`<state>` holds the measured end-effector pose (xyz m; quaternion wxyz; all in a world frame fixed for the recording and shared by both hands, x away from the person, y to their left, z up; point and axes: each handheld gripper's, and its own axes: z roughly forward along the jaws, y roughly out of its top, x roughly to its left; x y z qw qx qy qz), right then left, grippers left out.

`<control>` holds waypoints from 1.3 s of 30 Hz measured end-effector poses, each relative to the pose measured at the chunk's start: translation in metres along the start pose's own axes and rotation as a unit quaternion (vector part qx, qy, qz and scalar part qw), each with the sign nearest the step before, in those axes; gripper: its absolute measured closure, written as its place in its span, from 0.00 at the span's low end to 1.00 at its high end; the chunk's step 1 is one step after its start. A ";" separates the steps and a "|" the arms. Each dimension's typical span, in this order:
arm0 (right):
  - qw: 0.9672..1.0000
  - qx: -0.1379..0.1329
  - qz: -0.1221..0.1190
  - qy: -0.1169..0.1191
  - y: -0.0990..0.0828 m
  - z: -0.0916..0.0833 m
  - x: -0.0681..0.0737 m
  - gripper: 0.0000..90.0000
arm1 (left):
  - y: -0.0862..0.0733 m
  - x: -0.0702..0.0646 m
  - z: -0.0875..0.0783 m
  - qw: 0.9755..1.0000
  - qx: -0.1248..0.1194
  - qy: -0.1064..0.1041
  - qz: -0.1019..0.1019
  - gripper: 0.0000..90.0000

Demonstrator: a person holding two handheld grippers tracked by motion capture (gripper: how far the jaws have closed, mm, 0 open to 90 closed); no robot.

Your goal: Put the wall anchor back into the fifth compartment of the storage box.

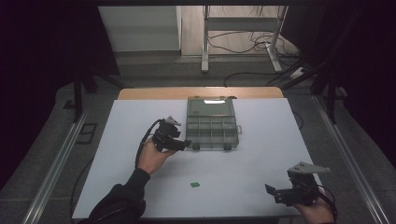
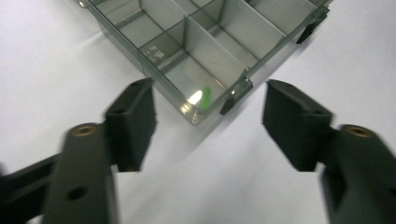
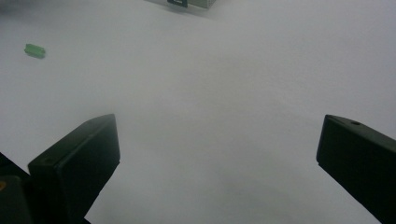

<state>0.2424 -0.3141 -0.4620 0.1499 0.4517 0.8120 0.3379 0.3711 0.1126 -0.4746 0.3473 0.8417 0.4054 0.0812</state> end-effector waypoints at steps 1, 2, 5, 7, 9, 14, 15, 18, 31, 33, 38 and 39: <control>1.000 0.000 0.001 0.000 0.000 0.000 0.000 0.00 | -0.001 -0.001 -0.001 1.000 -0.001 -0.001 -0.001 0.33; 1.000 0.000 0.001 0.000 0.000 0.000 0.000 0.00 | -0.002 -0.001 -0.003 1.000 -0.003 -0.006 -0.002 0.31; 1.000 0.000 0.000 -0.001 0.000 0.000 0.000 0.00 | -0.006 -0.005 -0.008 1.000 -0.003 -0.010 0.004 0.21; 1.000 0.000 0.000 -0.001 0.000 0.000 0.000 0.00 | -0.008 -0.008 -0.011 1.000 -0.003 -0.014 0.003 0.17; 1.000 0.001 -0.001 -0.001 0.000 0.000 0.000 0.00 | -0.010 -0.010 -0.014 1.000 -0.006 -0.018 0.001 0.12; 1.000 -0.001 0.000 -0.001 0.000 0.000 0.001 0.00 | -0.020 -0.015 -0.022 1.000 -0.003 -0.029 0.005 0.06; 1.000 -0.001 0.000 -0.001 0.000 0.000 0.001 0.00 | -0.022 -0.015 -0.024 0.999 -0.003 -0.032 0.006 0.05; 1.000 -0.001 0.000 -0.001 0.000 0.000 0.001 0.00 | -0.027 -0.019 -0.027 0.999 -0.004 -0.040 0.010 0.02; 1.000 -0.006 -0.004 -0.001 0.000 -0.002 0.001 0.00 | -0.043 -0.038 -0.037 0.998 -0.002 -0.053 0.026 0.01; 1.000 -0.006 -0.004 -0.001 0.000 -0.002 0.001 0.00 | -0.045 -0.041 -0.038 0.998 -0.002 -0.056 0.023 0.00; 1.000 -0.006 -0.006 -0.001 0.000 -0.002 0.002 0.00 | -0.052 -0.047 -0.037 0.997 0.004 -0.070 0.018 0.00; 1.000 -0.006 -0.006 -0.001 0.000 -0.002 0.002 0.00 | -0.053 -0.049 -0.035 0.998 0.008 -0.066 0.017 0.01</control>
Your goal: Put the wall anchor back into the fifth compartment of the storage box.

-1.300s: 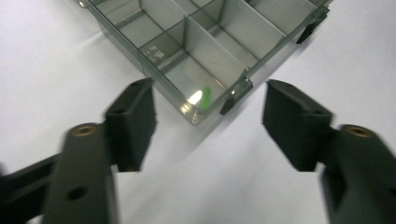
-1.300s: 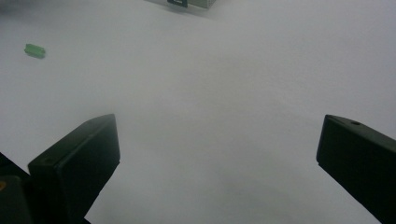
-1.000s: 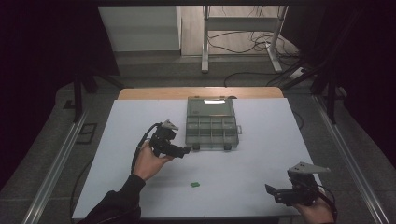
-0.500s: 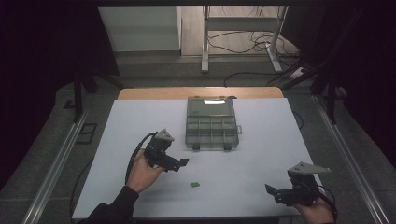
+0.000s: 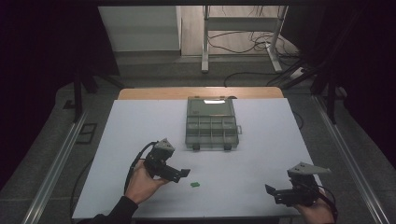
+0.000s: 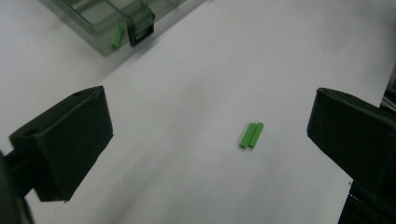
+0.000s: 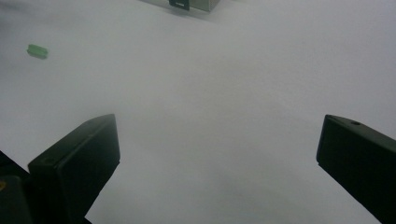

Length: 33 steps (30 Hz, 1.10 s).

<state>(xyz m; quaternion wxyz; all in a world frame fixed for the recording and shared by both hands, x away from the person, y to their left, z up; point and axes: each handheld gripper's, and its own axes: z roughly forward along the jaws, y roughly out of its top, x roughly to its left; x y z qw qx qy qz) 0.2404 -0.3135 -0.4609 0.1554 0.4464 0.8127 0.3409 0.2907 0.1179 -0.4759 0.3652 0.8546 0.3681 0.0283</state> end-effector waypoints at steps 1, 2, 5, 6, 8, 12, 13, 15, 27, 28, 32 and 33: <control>1.000 0.000 -0.001 0.000 0.000 0.000 0.000 0.00 | -0.001 -0.002 0.002 1.000 0.005 0.004 0.005 0.02; 1.000 0.000 -0.002 0.000 0.000 0.000 0.000 0.00 | -0.003 -0.005 0.003 1.000 0.008 0.005 0.012 0.04; 1.000 0.000 -0.002 0.000 0.000 0.000 0.000 0.00 | -0.006 -0.012 0.008 0.999 0.020 -0.001 0.027 0.14; 1.000 0.000 -0.002 0.000 0.000 0.000 0.000 0.00 | -0.006 -0.013 0.011 0.999 0.024 -0.002 0.031 0.19; 1.000 0.000 -0.003 0.001 0.000 0.000 0.000 0.00 | -0.008 -0.016 0.016 0.999 0.030 -0.007 0.030 0.27; 1.000 0.000 -0.003 0.001 0.000 0.000 0.000 0.00 | -0.009 -0.019 0.026 0.998 0.047 -0.011 0.033 0.45; 1.000 0.000 -0.003 0.001 0.000 0.000 0.000 0.00 | -0.010 -0.020 0.028 0.998 0.051 -0.012 0.037 0.50; 1.000 0.002 -0.004 0.001 0.000 0.000 0.000 0.00 | -0.010 -0.022 0.032 0.997 0.058 -0.009 0.045 0.57; 1.000 0.003 -0.006 0.004 0.000 0.001 0.001 0.00 | -0.010 -0.030 0.055 0.995 0.082 -0.012 0.061 0.82; 1.000 0.003 -0.006 0.004 0.000 0.001 0.001 0.00 | -0.011 -0.031 0.056 0.995 0.082 -0.008 0.063 0.83; 1.000 0.003 -0.007 0.005 0.000 0.001 0.001 0.00 | -0.011 -0.032 0.057 0.995 0.080 -0.008 0.062 0.85; 1.000 0.004 -0.007 0.005 0.000 0.001 0.001 0.00 | -0.010 -0.032 0.057 0.995 0.081 -0.009 0.064 0.86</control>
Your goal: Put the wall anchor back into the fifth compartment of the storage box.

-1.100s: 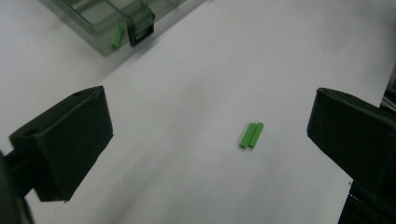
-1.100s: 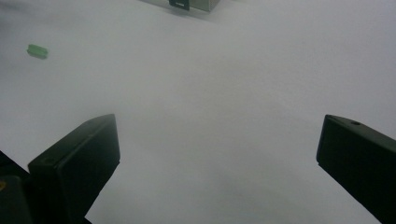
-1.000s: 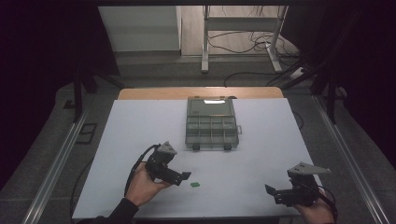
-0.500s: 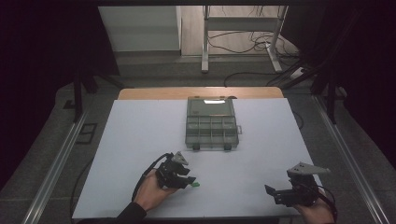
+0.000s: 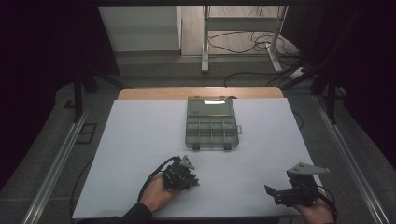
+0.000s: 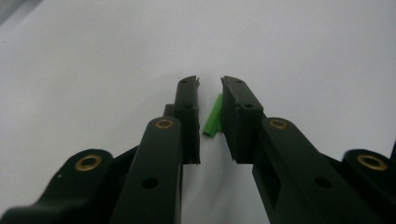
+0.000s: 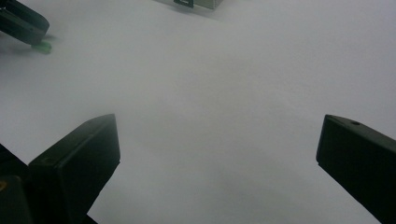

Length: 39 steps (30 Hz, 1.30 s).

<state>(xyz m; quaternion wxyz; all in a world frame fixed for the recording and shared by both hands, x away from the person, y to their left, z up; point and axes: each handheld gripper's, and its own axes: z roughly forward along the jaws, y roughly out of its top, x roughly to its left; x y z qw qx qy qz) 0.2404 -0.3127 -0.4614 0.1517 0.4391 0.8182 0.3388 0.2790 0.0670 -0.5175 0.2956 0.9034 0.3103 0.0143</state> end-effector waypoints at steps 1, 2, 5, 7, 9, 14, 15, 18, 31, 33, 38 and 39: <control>1.000 0.000 0.000 0.000 0.000 0.000 0.000 0.00 | 0.000 0.000 0.000 1.000 0.000 0.002 0.001 0.86; 1.000 0.001 -0.001 0.000 0.000 0.000 0.000 0.00 | 0.000 0.000 0.000 1.000 0.000 0.003 0.001 0.86; 1.000 0.001 -0.001 0.002 0.000 0.001 0.000 0.00 | 0.001 -0.002 0.000 1.000 -0.002 -0.008 0.007 0.86; 1.000 0.003 -0.002 0.002 0.000 0.001 0.000 0.00 | 0.002 -0.004 0.001 1.000 0.000 0.003 0.013 0.86; 1.000 0.003 -0.002 0.002 0.000 0.001 0.001 0.00 | 0.002 -0.004 0.001 1.000 0.006 0.016 0.016 0.87; 1.000 0.003 -0.003 0.003 0.000 0.001 0.001 0.00 | 0.002 -0.003 0.002 1.000 0.001 0.005 0.009 0.89; 1.000 0.004 -0.003 0.003 0.000 0.001 0.001 0.00 | 0.002 -0.003 0.002 1.000 0.005 0.006 0.015 0.89; 1.000 0.005 -0.004 0.004 0.000 0.001 0.001 0.01 | 0.002 -0.003 0.002 1.000 0.003 0.005 0.013 0.90; 1.000 0.004 -0.005 0.005 0.000 0.001 0.001 0.01 | 0.003 -0.006 0.001 1.000 0.003 0.015 0.018 0.95; 1.000 0.004 -0.005 0.005 0.000 0.001 0.001 0.01 | 0.003 -0.003 0.000 1.000 0.005 0.014 0.013 0.95; 1.000 0.004 -0.006 0.005 0.000 0.001 0.001 0.01 | 0.003 0.000 -0.002 1.000 0.002 0.008 0.002 0.95; 1.000 0.004 -0.006 0.005 0.000 0.001 0.001 0.01 | 0.003 0.000 -0.002 1.000 0.002 0.006 0.003 0.95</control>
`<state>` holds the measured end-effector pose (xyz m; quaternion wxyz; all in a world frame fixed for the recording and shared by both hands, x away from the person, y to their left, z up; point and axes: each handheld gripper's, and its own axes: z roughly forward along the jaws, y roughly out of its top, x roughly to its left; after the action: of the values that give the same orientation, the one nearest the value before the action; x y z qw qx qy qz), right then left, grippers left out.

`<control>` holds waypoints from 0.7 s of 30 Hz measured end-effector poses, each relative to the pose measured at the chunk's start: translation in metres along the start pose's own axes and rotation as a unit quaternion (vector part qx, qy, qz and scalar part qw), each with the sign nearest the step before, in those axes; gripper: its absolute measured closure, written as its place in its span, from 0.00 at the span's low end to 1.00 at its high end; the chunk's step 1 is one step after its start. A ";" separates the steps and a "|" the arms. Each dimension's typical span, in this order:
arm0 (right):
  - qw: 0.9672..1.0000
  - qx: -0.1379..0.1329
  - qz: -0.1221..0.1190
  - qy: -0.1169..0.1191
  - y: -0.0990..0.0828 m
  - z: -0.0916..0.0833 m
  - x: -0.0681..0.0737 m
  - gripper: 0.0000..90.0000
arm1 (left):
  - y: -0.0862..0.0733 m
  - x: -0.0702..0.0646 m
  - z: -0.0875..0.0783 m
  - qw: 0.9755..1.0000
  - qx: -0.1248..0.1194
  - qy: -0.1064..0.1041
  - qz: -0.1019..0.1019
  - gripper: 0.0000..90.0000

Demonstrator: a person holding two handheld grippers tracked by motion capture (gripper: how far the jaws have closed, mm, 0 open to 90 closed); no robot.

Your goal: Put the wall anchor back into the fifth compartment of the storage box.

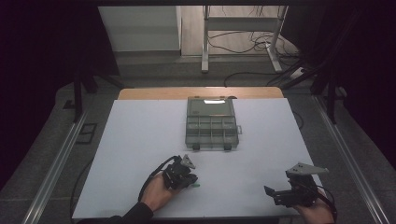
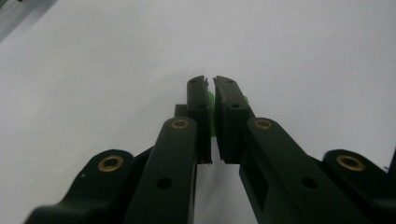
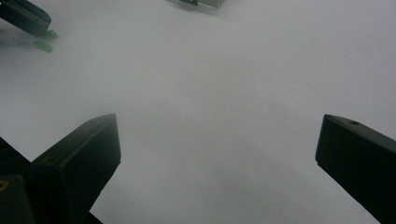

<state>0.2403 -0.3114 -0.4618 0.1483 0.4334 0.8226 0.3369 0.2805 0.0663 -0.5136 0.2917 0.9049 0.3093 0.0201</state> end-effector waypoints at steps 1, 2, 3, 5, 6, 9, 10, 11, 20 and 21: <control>1.000 0.000 0.000 0.000 0.000 0.000 0.000 0.01 | 0.000 0.000 0.000 1.000 -0.001 0.000 -0.001 0.95; 1.000 0.000 0.000 0.000 0.000 0.000 0.000 0.01 | 0.000 0.000 -0.001 1.000 -0.002 0.002 0.000 0.95; 1.000 0.000 0.001 0.000 0.000 0.000 0.000 0.01 | 0.001 0.001 -0.002 1.000 -0.003 0.002 -0.002 0.95; 1.000 0.000 0.000 0.000 0.000 0.000 0.000 0.01 | 0.001 0.002 -0.004 1.000 -0.006 0.001 -0.005 0.95; 1.000 0.000 0.000 0.000 0.000 0.000 0.000 0.01 | 0.002 0.002 -0.004 1.000 -0.008 0.001 -0.007 0.95; 1.000 0.000 0.001 0.001 0.000 0.000 0.000 0.01 | 0.003 0.005 -0.007 1.000 -0.011 0.002 -0.011 0.95; 1.000 0.000 0.001 0.001 0.000 0.000 0.000 0.01 | 0.003 0.006 -0.008 1.000 -0.011 0.002 -0.012 0.95; 1.000 0.000 0.001 0.001 0.000 0.000 0.000 0.01 | 0.004 0.007 -0.009 1.000 -0.012 0.002 -0.014 0.95; 1.000 0.000 0.004 0.000 0.000 0.000 0.000 0.01 | 0.011 0.014 -0.017 1.000 -0.019 0.008 -0.020 0.95; 1.000 -0.001 0.004 -0.001 0.000 0.000 -0.001 0.01 | 0.012 0.015 -0.018 1.000 -0.020 0.009 -0.021 0.95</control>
<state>0.2405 -0.3120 -0.4617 0.1479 0.4364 0.8207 0.3379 0.2954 0.0769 -0.4940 0.3068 0.8922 0.3301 0.0285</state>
